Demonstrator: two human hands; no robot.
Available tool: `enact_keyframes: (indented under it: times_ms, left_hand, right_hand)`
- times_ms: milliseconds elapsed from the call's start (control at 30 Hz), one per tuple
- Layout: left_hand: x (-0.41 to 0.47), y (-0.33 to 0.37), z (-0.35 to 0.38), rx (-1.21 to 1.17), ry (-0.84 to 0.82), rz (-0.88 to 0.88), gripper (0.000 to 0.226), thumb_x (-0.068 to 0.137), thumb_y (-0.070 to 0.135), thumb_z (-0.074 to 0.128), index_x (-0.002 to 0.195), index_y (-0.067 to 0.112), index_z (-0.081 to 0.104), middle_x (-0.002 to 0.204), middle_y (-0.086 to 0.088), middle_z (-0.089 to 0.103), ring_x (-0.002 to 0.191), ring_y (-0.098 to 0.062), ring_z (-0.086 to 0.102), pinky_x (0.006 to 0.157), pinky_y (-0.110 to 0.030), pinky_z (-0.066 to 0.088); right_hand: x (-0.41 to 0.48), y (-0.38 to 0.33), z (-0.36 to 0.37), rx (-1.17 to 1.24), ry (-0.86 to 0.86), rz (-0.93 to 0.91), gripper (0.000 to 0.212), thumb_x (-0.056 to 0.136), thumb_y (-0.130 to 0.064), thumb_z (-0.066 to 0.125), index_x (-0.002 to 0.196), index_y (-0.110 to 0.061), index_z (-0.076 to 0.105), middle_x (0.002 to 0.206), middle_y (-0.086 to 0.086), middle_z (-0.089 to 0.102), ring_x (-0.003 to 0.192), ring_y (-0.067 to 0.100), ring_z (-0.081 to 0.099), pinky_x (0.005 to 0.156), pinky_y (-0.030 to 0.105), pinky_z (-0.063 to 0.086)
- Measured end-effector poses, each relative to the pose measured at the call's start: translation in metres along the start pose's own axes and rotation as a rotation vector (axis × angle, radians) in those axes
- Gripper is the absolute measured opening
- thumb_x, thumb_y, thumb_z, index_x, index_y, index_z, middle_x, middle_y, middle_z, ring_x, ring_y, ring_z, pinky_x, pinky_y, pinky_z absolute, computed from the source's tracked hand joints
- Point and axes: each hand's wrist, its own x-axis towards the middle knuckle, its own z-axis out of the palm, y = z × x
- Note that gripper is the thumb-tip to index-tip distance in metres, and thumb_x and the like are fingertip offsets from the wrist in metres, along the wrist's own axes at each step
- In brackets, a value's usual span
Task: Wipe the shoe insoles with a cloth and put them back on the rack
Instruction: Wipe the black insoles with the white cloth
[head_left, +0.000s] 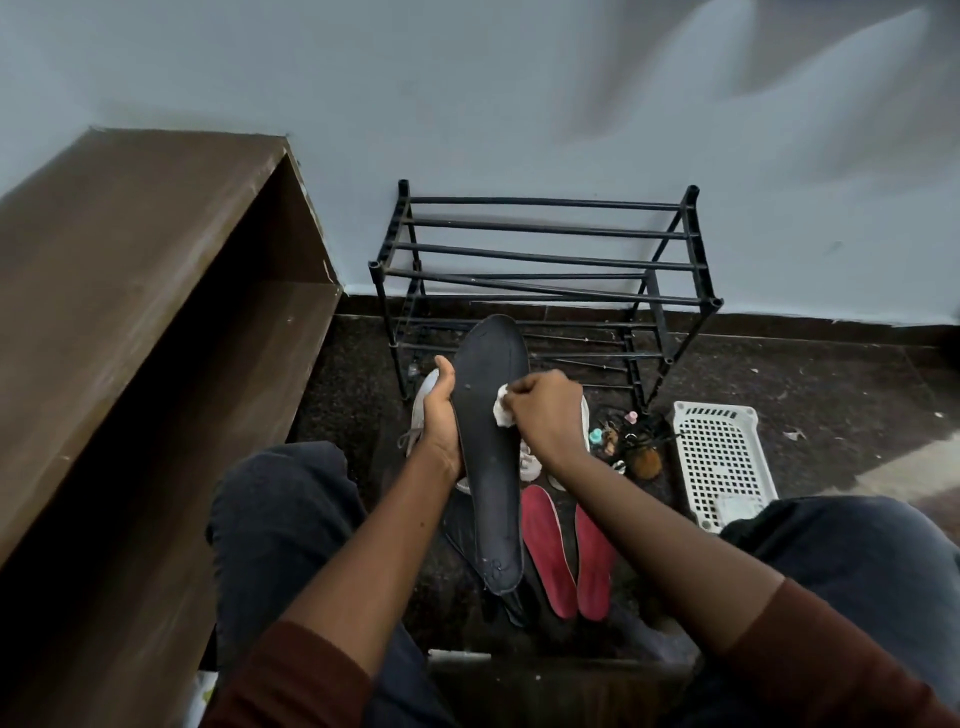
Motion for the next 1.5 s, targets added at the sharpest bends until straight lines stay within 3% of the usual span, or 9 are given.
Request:
enact_keyframes:
  times_ms: [100, 333, 533, 733, 867, 1067, 1200, 1367, 1500]
  left_hand:
    - [-0.004, -0.008, 0.007, -0.024, -0.085, -0.067, 0.075, 0.095, 0.060, 0.025, 0.077, 0.009, 0.077, 0.079, -0.011, 0.073, 0.069, -0.023, 0.071, 0.061, -0.029, 0.059]
    - [-0.005, -0.009, 0.012, -0.065, -0.086, -0.062, 0.069, 0.094, 0.060, 0.028, 0.095, 0.009, 0.075, 0.094, -0.012, 0.072, 0.084, -0.024, 0.070, 0.077, -0.032, 0.057]
    - [-0.012, -0.004, 0.018, 0.012, -0.086, -0.079, 0.072, 0.095, 0.060, 0.027, 0.089, 0.008, 0.075, 0.084, -0.012, 0.072, 0.075, -0.022, 0.071, 0.070, -0.029, 0.057]
    - [-0.012, -0.009, 0.037, 0.067, 0.008, 0.071, 0.045, 0.102, 0.039, 0.024, 0.089, 0.008, 0.054, 0.070, -0.003, 0.057, 0.063, -0.006, 0.064, 0.067, -0.015, 0.049]
    - [-0.020, -0.012, 0.024, 0.221, -0.073, 0.059, 0.050, 0.103, 0.042, 0.023, 0.096, 0.012, 0.062, 0.073, -0.004, 0.073, 0.067, -0.013, 0.070, 0.063, -0.022, 0.057]
    - [-0.021, -0.010, 0.027, 0.297, -0.065, -0.038, 0.064, 0.097, 0.057, 0.021, 0.113, 0.009, 0.060, 0.087, -0.006, 0.074, 0.082, -0.016, 0.070, 0.077, -0.026, 0.056]
    - [-0.025, -0.009, 0.038, 0.339, -0.053, 0.060, 0.059, 0.102, 0.043, 0.010, 0.088, 0.009, 0.057, 0.056, 0.001, 0.069, 0.053, -0.006, 0.066, 0.051, -0.016, 0.053]
    - [-0.020, -0.012, 0.037, 0.246, 0.003, 0.107, 0.053, 0.102, 0.042, 0.018, 0.082, 0.010, 0.055, 0.053, 0.006, 0.065, 0.060, -0.006, 0.064, 0.052, -0.012, 0.050]
    - [-0.025, -0.008, 0.035, 0.248, -0.045, 0.068, 0.058, 0.101, 0.046, 0.015, 0.089, 0.008, 0.057, 0.062, 0.000, 0.070, 0.060, -0.007, 0.068, 0.056, -0.016, 0.053]
  right_hand:
    - [0.024, -0.007, -0.003, 0.043, 0.082, 0.010, 0.015, 0.077, -0.006, 0.060, 0.076, -0.005, 0.075, 0.078, 0.016, 0.071, 0.080, 0.029, 0.066, 0.069, 0.029, 0.050]
    - [0.044, -0.016, -0.008, 0.017, 0.087, -0.092, 0.023, 0.084, -0.004, 0.050, 0.087, 0.006, 0.070, 0.092, 0.023, 0.069, 0.092, 0.032, 0.063, 0.080, 0.035, 0.049]
    - [0.033, -0.009, -0.002, -0.050, -0.047, -0.237, 0.025, 0.092, -0.007, 0.051, 0.111, -0.001, 0.066, 0.114, 0.015, 0.058, 0.107, 0.027, 0.054, 0.086, 0.022, 0.036]
    - [0.022, -0.008, 0.011, -0.176, -0.100, -0.485, 0.022, 0.091, -0.006, 0.052, 0.105, 0.002, 0.068, 0.103, 0.019, 0.058, 0.096, 0.033, 0.055, 0.081, 0.037, 0.044]
    - [0.041, 0.001, 0.008, -0.220, 0.035, -0.376, 0.020, 0.089, -0.002, 0.049, 0.093, 0.007, 0.066, 0.097, 0.020, 0.054, 0.090, 0.035, 0.053, 0.076, 0.038, 0.044]
    - [0.052, 0.011, 0.006, -0.219, 0.117, -0.238, 0.022, 0.084, 0.006, 0.043, 0.090, 0.006, 0.064, 0.099, 0.018, 0.052, 0.091, 0.034, 0.050, 0.071, 0.034, 0.039]
    - [0.046, 0.008, 0.009, -0.188, 0.025, -0.344, 0.027, 0.084, 0.008, 0.046, 0.103, 0.002, 0.064, 0.108, 0.016, 0.055, 0.102, 0.031, 0.050, 0.083, 0.031, 0.039]
    - [0.028, 0.005, 0.013, -0.191, -0.111, -0.563, 0.023, 0.084, 0.006, 0.051, 0.100, 0.002, 0.067, 0.105, 0.019, 0.059, 0.097, 0.034, 0.055, 0.080, 0.032, 0.040]
    - [0.032, 0.010, 0.010, -0.236, -0.078, -0.548, 0.020, 0.088, -0.001, 0.053, 0.103, 0.002, 0.067, 0.103, 0.020, 0.058, 0.095, 0.036, 0.055, 0.079, 0.034, 0.041]
